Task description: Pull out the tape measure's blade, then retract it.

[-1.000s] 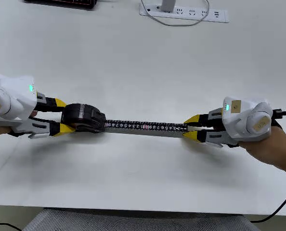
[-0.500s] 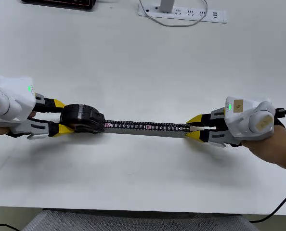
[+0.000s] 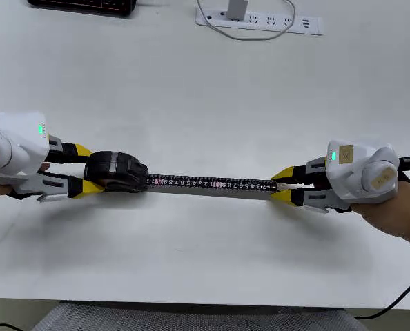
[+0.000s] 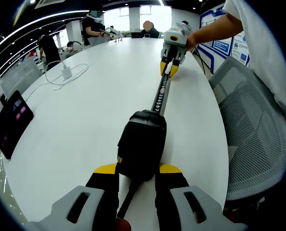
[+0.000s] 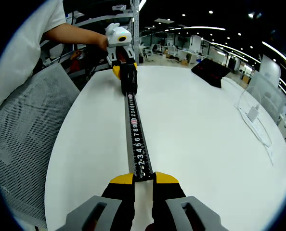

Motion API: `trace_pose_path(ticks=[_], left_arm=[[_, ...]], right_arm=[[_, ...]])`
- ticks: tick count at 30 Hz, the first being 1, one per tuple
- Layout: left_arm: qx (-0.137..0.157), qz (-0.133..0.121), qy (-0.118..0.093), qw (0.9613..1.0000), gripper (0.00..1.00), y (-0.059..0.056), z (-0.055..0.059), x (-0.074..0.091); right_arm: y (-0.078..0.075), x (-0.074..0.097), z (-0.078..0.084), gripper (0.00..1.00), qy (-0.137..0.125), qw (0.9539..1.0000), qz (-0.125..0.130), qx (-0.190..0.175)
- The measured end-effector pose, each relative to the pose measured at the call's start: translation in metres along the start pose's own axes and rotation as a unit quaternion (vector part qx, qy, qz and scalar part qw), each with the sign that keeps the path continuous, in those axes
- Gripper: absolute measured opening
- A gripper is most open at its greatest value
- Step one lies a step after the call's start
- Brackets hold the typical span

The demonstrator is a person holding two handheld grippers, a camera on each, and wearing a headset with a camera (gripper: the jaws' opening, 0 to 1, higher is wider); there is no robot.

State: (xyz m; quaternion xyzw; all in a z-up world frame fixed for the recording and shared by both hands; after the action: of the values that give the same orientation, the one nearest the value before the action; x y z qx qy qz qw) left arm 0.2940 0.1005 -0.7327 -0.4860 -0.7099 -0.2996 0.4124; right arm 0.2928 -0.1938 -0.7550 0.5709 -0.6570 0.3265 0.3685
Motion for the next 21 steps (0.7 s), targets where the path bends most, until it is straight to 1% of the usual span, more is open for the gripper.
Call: trace_pose_path(ticks=[11,21], left_arm=[[-0.001,0.000,0.001,1.0000,0.22,0.000,0.000,0.000],[0.000,0.000,0.001,1.0000,0.22,0.000,0.000,0.000]], right_arm=[[0.002,0.004,0.006,0.09,0.009,1.0000,-0.002,-0.003],[-0.004,0.010,0.014,0.09,0.022,0.9998,0.001,-0.001]])
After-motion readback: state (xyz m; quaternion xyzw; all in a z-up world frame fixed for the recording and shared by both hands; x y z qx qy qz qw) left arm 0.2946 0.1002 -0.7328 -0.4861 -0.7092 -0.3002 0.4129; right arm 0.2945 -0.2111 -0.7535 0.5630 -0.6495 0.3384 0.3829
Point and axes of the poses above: the centre of the closed fingertips' face, and the gripper's own axes: x roughly backward along the fingers, y roughly to its left, z roughly out of its underside, the point moved 2 cm from there along x, roughly backward along the fingers, and after that the axes turned 12 degrees about y, right-handed, at the moved point
